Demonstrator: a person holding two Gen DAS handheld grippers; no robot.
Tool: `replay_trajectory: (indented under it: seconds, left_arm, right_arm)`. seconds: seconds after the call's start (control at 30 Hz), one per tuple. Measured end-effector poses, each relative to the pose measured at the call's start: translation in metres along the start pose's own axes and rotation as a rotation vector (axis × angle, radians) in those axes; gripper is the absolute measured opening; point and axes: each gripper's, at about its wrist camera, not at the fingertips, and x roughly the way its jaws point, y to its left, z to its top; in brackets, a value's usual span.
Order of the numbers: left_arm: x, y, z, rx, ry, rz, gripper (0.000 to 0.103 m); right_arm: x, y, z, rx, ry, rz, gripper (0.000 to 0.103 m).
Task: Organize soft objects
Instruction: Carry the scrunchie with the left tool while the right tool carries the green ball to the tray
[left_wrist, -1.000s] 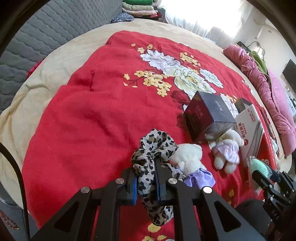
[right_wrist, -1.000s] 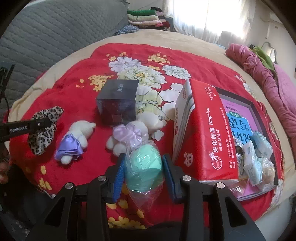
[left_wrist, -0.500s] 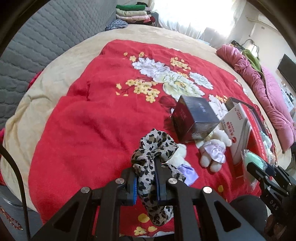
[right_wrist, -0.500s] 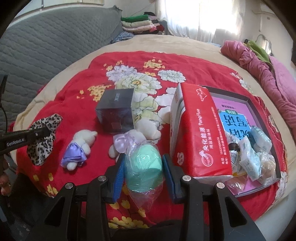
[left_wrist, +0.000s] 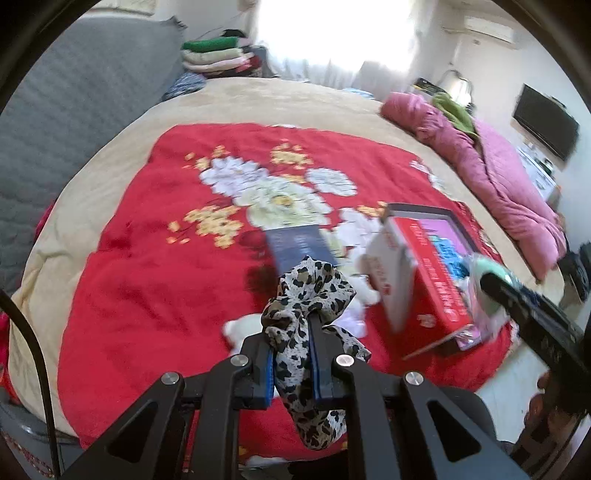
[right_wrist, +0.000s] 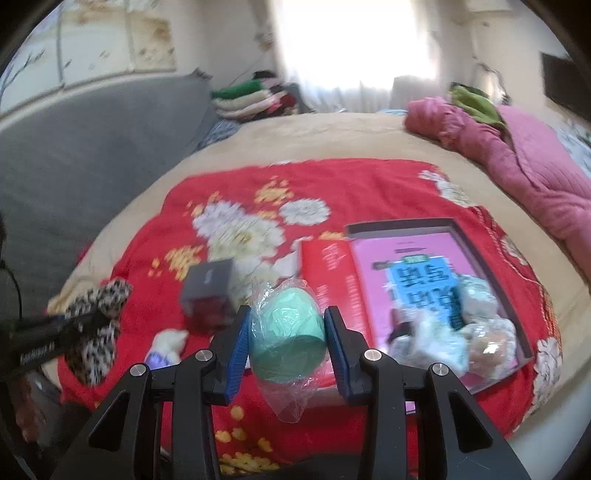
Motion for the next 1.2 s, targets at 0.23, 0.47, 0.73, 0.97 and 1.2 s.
replay_trajectory:
  seconds: [0.23, 0.47, 0.73, 0.97, 1.2]
  left_arm:
    - [0.001, -0.063, 0.014, 0.099, 0.003, -0.050, 0.014]
    - [0.009, -0.135, 0.031, 0.199, 0.018, -0.115, 0.014]
    - [0.027, -0.206, 0.054, 0.286, 0.007, -0.165, 0.014]
    - [0.062, -0.242, 0.061, 0.337, 0.040, -0.158, 0.014]
    - [0.107, -0.250, 0.065, 0.322, 0.119, -0.135, 0.014]
  right_arm:
    - [-0.027, -0.064, 0.012, 0.136, -0.061, -0.059, 0.041]
    - [-0.049, -0.118, 0.018, 0.220, -0.121, -0.138, 0.041]
    - [-0.059, -0.177, 0.014, 0.332, -0.154, -0.177, 0.041]
    - [-0.057, -0.205, 0.010, 0.363, -0.151, -0.202, 0.041]
    - [-0.044, -0.220, 0.005, 0.388, -0.132, -0.198, 0.041]
